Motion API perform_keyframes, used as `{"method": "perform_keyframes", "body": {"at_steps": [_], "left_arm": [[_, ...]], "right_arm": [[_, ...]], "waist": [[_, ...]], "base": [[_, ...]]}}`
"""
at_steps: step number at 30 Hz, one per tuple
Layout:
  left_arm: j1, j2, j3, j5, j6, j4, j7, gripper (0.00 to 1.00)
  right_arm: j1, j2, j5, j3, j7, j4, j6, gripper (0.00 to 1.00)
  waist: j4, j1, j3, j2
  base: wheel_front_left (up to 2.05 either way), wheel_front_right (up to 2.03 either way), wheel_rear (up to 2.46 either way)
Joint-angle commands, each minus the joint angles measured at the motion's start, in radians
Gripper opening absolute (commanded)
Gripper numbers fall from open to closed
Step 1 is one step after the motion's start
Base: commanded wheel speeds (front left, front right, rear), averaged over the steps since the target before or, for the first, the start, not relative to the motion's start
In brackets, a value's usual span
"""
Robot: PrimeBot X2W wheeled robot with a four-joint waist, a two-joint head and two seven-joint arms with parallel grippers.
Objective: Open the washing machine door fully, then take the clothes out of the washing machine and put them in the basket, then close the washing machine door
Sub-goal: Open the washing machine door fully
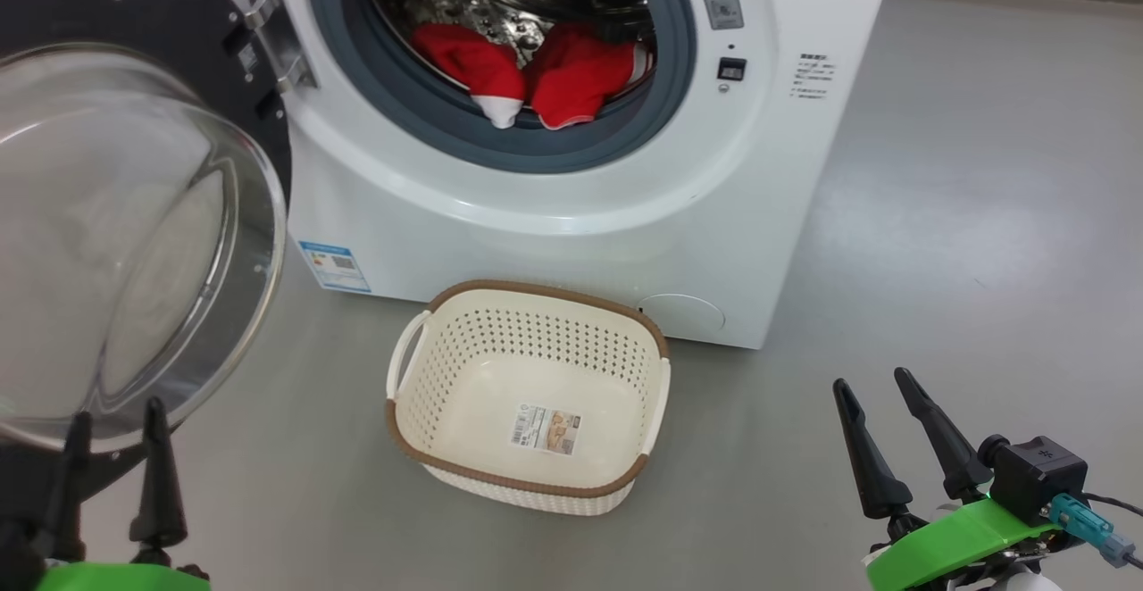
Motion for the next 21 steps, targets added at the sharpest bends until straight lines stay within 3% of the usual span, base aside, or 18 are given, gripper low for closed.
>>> {"method": "perform_keyframes", "body": {"at_steps": [1, 21], "left_arm": [[0.004, 0.031, 0.013, -0.009, 0.002, -0.041, -0.005, 1.0], [0.058, 0.041, -0.154, -0.048, 0.002, -0.116, -0.005, 1.0]], "right_arm": [[-0.002, -0.005, 0.003, 0.013, -0.009, -0.03, 0.007, 1.0], [0.001, 0.005, -0.001, -0.049, -0.009, -0.046, 0.007, 1.0]], "waist": [[-0.025, 0.0, -0.005, -0.0001], [-0.231, 0.0, 0.012, -0.0001]], "base": [[0.0, 0.0, 0.0], [0.0, 0.0, 0.0]]}}
